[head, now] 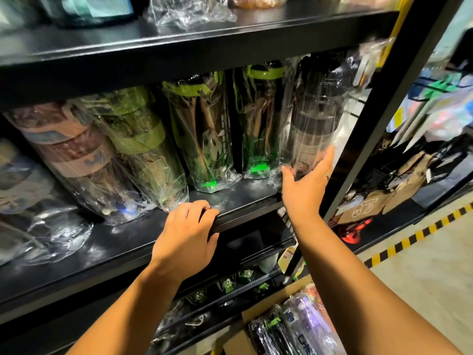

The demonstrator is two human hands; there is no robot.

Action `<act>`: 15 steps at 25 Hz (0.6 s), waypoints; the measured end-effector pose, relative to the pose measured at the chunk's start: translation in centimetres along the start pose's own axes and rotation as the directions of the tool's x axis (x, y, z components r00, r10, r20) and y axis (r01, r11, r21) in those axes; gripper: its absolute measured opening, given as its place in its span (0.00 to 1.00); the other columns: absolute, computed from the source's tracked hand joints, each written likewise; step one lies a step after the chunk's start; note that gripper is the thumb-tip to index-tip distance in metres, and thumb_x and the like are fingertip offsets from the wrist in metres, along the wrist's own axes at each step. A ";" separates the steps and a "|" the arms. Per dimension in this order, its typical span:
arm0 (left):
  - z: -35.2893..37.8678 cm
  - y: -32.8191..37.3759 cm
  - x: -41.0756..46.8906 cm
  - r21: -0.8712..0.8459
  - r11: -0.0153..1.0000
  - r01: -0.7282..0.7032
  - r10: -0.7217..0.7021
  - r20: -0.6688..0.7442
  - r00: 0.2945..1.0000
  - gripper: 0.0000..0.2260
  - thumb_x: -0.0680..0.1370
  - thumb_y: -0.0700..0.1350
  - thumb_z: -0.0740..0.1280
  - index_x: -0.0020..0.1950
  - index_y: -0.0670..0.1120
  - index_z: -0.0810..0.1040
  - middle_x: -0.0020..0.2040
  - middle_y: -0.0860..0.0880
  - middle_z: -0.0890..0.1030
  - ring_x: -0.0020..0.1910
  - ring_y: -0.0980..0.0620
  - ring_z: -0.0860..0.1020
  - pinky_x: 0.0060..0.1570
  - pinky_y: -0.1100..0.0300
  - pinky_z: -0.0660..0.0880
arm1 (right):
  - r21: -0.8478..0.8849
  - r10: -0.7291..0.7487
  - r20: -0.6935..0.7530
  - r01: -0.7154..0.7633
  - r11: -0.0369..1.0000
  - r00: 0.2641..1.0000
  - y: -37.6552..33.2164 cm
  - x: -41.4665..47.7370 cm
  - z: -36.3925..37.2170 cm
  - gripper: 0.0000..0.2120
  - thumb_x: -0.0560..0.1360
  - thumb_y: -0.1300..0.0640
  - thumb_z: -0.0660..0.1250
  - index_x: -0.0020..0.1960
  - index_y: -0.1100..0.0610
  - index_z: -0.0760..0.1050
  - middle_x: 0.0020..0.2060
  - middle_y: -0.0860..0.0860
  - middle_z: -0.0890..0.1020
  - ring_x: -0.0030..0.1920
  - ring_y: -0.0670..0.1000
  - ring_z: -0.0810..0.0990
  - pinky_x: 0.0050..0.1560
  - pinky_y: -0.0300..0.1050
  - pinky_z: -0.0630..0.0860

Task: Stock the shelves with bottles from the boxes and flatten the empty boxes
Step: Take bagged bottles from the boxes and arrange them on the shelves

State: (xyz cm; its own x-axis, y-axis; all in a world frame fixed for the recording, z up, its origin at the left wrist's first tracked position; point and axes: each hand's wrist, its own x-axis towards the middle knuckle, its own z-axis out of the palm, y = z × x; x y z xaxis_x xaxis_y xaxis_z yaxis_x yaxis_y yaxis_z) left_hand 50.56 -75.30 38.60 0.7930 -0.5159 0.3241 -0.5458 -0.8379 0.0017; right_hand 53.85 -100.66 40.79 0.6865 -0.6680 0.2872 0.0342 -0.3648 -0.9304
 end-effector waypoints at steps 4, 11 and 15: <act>0.1 0.1 0.1 0.004 1.000 -0.001 0.001 -0.010 1.000 0.21 0.70 0.52 0.68 0.61 0.45 0.77 0.59 0.46 0.75 0.55 0.41 0.75 0.53 0.46 0.74 | 0.023 0.015 0.066 -0.017 1.000 0.998 0.0 0.4 -0.5 0.49 0.74 0.56 0.75 0.80 0.49 0.42 0.78 0.49 0.57 0.75 0.45 0.60 0.66 0.30 0.58; 0.1 0.1 0.0 -0.001 1.000 0.012 -0.012 0.017 1.000 0.21 0.71 0.52 0.69 0.61 0.45 0.77 0.60 0.46 0.75 0.56 0.41 0.74 0.55 0.45 0.75 | 0.030 0.023 0.159 -0.028 0.999 0.987 -0.2 0.0 -0.7 0.48 0.73 0.55 0.76 0.80 0.52 0.46 0.74 0.45 0.62 0.66 0.34 0.61 0.57 0.16 0.56; 0.0 0.0 0.0 -0.006 1.000 0.014 -0.014 0.024 1.000 0.21 0.71 0.52 0.69 0.61 0.45 0.77 0.60 0.46 0.75 0.56 0.41 0.74 0.54 0.46 0.74 | 0.024 -0.001 0.207 -0.004 1.000 0.978 -0.8 0.1 -0.1 0.48 0.73 0.54 0.76 0.80 0.52 0.47 0.77 0.47 0.59 0.73 0.40 0.59 0.67 0.32 0.56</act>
State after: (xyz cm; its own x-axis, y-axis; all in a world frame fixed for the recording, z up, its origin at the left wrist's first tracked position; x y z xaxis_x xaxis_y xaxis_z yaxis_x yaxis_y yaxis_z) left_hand 50.55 -75.34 38.61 0.8068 -0.5083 0.3011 -0.5361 -0.8441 0.0117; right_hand 53.83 -100.53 41.60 0.8220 -0.5186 0.2352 0.0492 -0.3468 -0.9366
